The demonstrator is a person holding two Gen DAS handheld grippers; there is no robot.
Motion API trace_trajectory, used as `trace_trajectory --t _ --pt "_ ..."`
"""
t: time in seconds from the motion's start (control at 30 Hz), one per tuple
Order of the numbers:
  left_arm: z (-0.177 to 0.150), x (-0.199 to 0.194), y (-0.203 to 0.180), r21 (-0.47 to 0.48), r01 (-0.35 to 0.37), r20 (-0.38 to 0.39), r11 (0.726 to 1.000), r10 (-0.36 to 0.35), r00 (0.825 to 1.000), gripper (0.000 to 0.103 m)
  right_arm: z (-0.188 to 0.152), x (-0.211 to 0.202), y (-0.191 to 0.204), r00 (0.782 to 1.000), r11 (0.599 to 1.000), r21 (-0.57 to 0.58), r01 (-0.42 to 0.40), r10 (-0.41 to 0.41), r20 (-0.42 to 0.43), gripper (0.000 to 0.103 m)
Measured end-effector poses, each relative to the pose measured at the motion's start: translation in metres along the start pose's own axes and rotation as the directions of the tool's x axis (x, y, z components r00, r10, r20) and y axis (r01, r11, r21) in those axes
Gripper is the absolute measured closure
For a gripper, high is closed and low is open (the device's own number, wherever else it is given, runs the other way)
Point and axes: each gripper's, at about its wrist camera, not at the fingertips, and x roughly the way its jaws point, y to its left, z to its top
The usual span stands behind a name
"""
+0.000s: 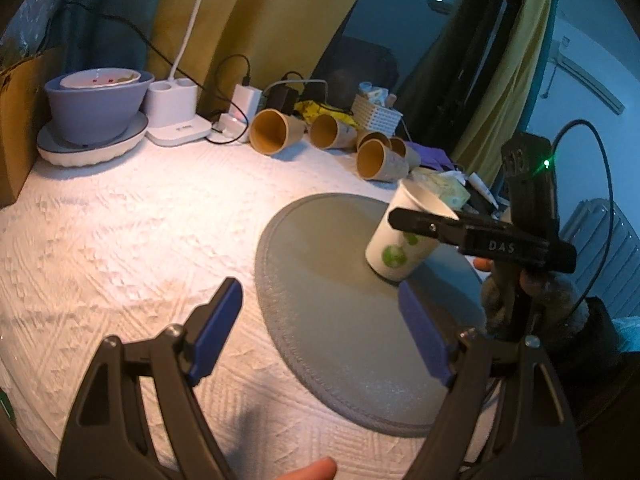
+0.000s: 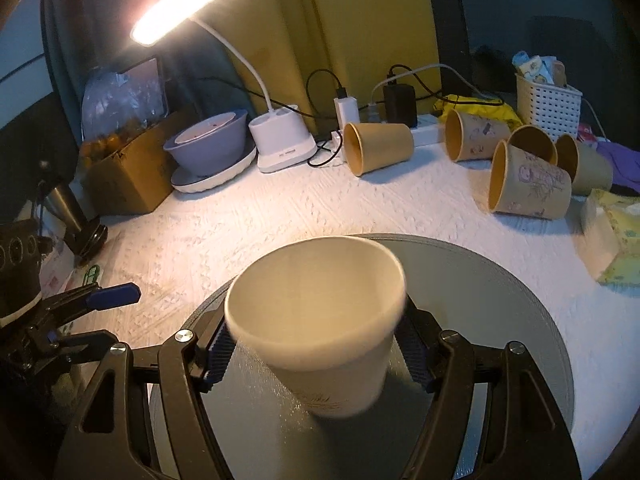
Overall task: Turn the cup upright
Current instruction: 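Rotate the cup rim-up with the right gripper and set it on the mat, then open the right gripper and withdraw it from the upright cup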
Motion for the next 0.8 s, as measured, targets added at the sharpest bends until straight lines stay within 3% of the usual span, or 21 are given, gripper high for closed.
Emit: trace_trajectory --t 0.6,0.8 --pt "-0.003 -0.007 -0.015 0.085 -0.034 0.037 0.996 0.031 0.999 0.021 -0.026 -0.022 0.007 0.991 0.992 -0.017 0.128 -0.128 -0.031 0.03" --pt "-0.005 -0.011 -0.025 0.12 -0.079 0.065 0.99 0.072 0.995 0.021 -0.036 -0.039 0.016 0.985 0.985 -0.01 0.171 -0.172 -0.019 0.03"
